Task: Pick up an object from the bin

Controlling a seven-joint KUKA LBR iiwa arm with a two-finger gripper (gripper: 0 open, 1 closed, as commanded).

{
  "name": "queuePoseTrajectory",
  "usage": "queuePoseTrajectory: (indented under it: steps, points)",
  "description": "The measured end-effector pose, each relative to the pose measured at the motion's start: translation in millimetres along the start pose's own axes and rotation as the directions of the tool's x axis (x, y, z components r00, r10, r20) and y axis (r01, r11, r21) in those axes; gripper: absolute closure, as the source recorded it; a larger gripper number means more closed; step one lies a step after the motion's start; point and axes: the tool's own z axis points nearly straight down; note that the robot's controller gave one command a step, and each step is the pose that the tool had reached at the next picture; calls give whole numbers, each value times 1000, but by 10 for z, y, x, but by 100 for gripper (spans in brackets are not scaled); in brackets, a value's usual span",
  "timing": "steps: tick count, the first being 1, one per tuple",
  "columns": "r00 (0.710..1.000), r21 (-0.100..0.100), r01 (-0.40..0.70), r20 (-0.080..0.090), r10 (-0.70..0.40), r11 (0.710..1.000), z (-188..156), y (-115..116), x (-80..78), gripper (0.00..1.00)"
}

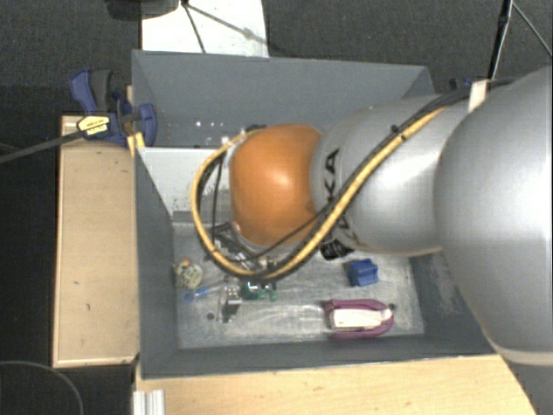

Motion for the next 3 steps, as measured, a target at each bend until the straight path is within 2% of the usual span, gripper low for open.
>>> queuePoseTrajectory:
  steps: [1,3]
  points:
    - [997,-2,71,12,-71,998,819,-432,-318,0]
    - [998,-3,55,12,-55,998,794,-416,-336,0]
